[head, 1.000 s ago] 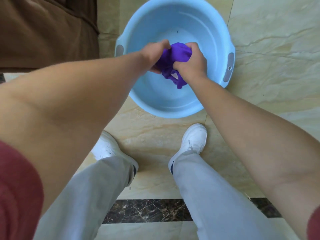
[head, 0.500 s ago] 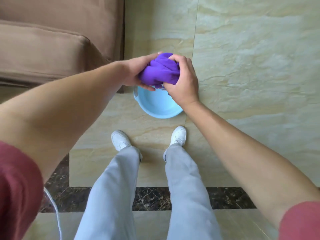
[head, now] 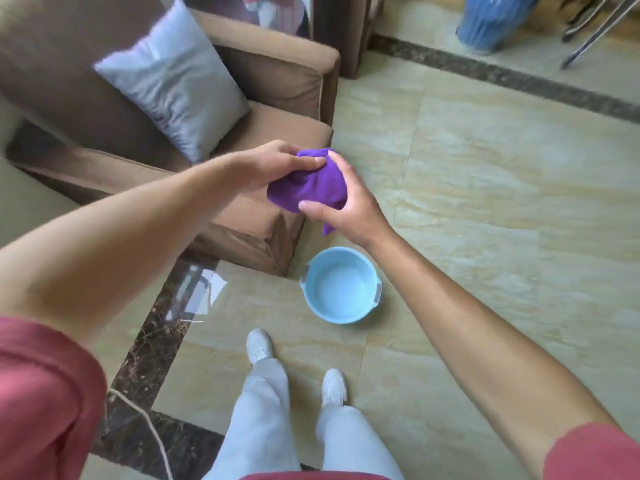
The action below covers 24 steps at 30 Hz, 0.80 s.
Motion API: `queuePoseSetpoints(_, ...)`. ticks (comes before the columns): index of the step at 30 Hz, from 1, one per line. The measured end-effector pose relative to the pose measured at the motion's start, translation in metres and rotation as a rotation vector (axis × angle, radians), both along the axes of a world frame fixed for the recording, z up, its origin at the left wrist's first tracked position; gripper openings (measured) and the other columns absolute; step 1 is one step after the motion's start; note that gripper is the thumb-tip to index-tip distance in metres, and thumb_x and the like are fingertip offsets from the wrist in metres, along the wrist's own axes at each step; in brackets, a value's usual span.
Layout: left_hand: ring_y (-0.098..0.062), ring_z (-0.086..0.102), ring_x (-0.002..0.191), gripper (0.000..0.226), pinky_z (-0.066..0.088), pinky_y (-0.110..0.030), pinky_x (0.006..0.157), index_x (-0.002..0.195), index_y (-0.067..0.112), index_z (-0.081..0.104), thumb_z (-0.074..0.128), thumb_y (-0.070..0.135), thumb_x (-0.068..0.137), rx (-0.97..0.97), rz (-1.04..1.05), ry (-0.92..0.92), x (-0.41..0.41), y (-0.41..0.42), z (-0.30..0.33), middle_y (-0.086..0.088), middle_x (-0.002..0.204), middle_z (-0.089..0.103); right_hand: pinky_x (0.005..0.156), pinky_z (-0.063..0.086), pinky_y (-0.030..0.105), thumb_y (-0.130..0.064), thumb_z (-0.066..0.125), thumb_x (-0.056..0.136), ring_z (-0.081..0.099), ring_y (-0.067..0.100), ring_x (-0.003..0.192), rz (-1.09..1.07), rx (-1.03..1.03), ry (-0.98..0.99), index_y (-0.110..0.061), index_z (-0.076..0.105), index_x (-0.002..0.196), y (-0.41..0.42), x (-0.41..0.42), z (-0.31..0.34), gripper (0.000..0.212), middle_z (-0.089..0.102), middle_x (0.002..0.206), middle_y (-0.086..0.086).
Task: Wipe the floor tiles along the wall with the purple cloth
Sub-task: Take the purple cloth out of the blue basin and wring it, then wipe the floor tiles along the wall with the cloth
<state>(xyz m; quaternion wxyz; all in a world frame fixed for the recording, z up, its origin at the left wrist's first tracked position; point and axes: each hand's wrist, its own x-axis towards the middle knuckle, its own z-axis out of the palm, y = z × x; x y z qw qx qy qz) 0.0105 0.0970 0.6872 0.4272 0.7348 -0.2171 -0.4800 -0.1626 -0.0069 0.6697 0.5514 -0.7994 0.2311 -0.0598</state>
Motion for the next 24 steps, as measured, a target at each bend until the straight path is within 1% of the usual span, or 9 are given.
queuePoseSetpoints(5, -0.021, 0.075, 0.099, 0.027, 0.06, -0.035, 0.082, 0.108, 0.023, 0.078, 0.075, 0.039, 0.086, -0.108, 0.057, -0.103, 0.006, 0.076, 0.121, -0.006, 0.109, 0.078, 0.107, 0.049, 0.034, -0.039, 0.071, 0.093, 0.062, 0.018, 0.123, -0.057, 0.228, -0.102, -0.013, 0.037, 0.154, 0.024, 0.043, 0.099, 0.075, 0.058, 0.141, 0.008)
queuePoseSetpoints(7, -0.029, 0.07, 0.112, 0.039, 0.058, -0.042, 0.093, 0.115, 0.021, 0.073, 0.077, 0.042, 0.083, -0.138, 0.108, -0.138, 0.008, 0.114, 0.17, -0.011, 0.12, 0.074, 0.102, 0.053, 0.037, -0.041, 0.071, 0.093, 0.066, 0.021, 0.117, 0.021, 0.295, -0.127, -0.007, 0.042, 0.148, 0.044, 0.06, 0.135, 0.071, 0.062, 0.135, 0.011)
queuePoseSetpoints(9, -0.027, 0.072, 0.109, 0.033, 0.061, -0.04, 0.088, 0.113, 0.022, 0.075, 0.077, 0.04, 0.085, -0.17, 0.16, -0.206, 0.009, 0.157, 0.223, -0.011, 0.12, 0.075, 0.085, 0.061, 0.034, -0.041, 0.067, 0.095, 0.074, 0.018, 0.097, 0.203, 0.418, -0.21, 0.002, 0.054, 0.135, 0.075, 0.075, 0.176, 0.06, 0.073, 0.115, 0.011)
queuePoseSetpoints(11, -0.023, 0.074, 0.102, 0.03, 0.061, -0.036, 0.08, 0.109, 0.023, 0.078, 0.077, 0.039, 0.084, -0.214, 0.247, -0.261, -0.002, 0.203, 0.271, -0.008, 0.115, 0.076, 0.072, 0.062, 0.032, -0.045, 0.061, 0.096, 0.075, 0.02, 0.091, 0.382, 0.538, -0.273, -0.003, 0.062, 0.126, 0.113, 0.079, 0.219, 0.052, 0.077, 0.106, 0.009)
queuePoseSetpoints(13, -0.025, 0.072, 0.101, 0.041, 0.059, -0.042, 0.087, 0.108, 0.022, 0.078, 0.084, 0.046, 0.075, -0.244, 0.362, -0.346, -0.015, 0.241, 0.309, -0.01, 0.114, 0.075, 0.078, 0.06, 0.039, -0.053, 0.064, 0.09, 0.072, 0.029, 0.104, 0.464, 0.601, -0.303, -0.013, 0.061, 0.132, 0.145, 0.077, 0.256, 0.058, 0.073, 0.121, 0.014)
queuePoseSetpoints(16, -0.026, 0.072, 0.095, 0.055, 0.058, -0.04, 0.086, 0.105, 0.021, 0.079, 0.087, 0.057, 0.065, -0.286, 0.488, -0.477, -0.033, 0.286, 0.364, -0.01, 0.109, 0.077, 0.082, 0.059, 0.053, -0.044, 0.076, 0.086, 0.07, 0.036, 0.103, 0.609, 0.584, -0.353, -0.019, 0.061, 0.13, 0.184, 0.076, 0.303, 0.053, 0.069, 0.126, 0.021)
queuePoseSetpoints(19, -0.025, 0.074, 0.09, 0.058, 0.057, -0.042, 0.079, 0.103, 0.024, 0.078, 0.076, 0.071, 0.07, -0.176, 0.523, -0.802, -0.04, 0.334, 0.416, -0.008, 0.101, 0.078, 0.079, 0.061, 0.041, -0.03, 0.082, 0.08, 0.074, 0.031, 0.098, 0.624, 0.412, -0.421, -0.015, 0.065, 0.117, 0.219, 0.081, 0.336, 0.043, 0.075, 0.112, 0.015)
queuePoseSetpoints(21, -0.02, 0.073, 0.083, 0.06, 0.055, -0.04, 0.073, 0.101, 0.025, 0.078, 0.072, 0.076, 0.07, -0.227, 0.624, -0.97, -0.031, 0.367, 0.428, -0.007, 0.094, 0.079, 0.075, 0.061, 0.032, -0.031, 0.08, 0.075, 0.075, 0.026, 0.095, 0.629, 0.306, -0.494, -0.019, 0.069, 0.104, 0.24, 0.092, 0.353, 0.034, 0.078, 0.102, 0.006)
queuePoseSetpoints(24, -0.018, 0.072, 0.082, 0.064, 0.057, -0.032, 0.071, 0.101, 0.016, 0.078, 0.08, 0.069, 0.066, -0.454, 0.694, -0.822, -0.017, 0.388, 0.396, -0.013, 0.095, 0.078, 0.076, 0.061, 0.032, -0.043, 0.075, 0.067, 0.076, 0.018, 0.087, 0.616, 0.244, -0.559, -0.023, 0.075, 0.095, 0.26, 0.102, 0.358, 0.034, 0.08, 0.091, -0.001)
